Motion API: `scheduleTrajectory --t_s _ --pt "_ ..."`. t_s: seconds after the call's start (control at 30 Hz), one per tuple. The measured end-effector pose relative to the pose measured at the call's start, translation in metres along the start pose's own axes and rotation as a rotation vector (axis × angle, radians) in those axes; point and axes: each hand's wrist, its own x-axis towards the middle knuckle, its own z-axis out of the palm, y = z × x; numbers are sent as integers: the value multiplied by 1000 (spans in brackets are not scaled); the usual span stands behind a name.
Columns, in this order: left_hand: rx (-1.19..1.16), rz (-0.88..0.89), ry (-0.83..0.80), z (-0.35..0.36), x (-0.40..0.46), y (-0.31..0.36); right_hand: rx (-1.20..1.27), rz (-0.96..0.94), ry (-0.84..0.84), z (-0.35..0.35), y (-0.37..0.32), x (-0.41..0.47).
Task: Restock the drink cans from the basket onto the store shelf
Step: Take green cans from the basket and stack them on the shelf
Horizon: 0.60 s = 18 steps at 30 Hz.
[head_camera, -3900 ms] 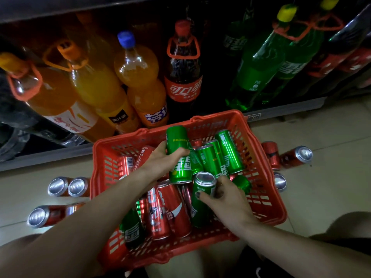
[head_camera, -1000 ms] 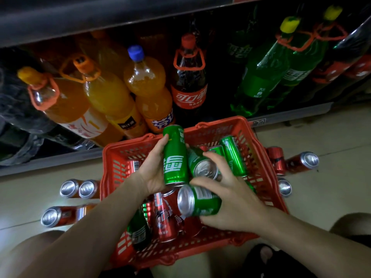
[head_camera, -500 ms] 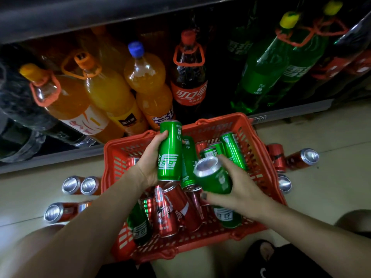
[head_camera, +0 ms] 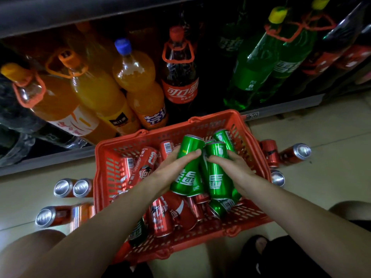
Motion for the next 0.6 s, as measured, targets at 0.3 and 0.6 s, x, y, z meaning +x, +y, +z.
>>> scheduleTrajectory --t_s 0.3,0.6 --pt "-55 11 129 24 0 -16 88 174 -193 12 -8 -2" --pt "-124 19 167 25 -2 -16 211 193 -324 10 -10 -20"
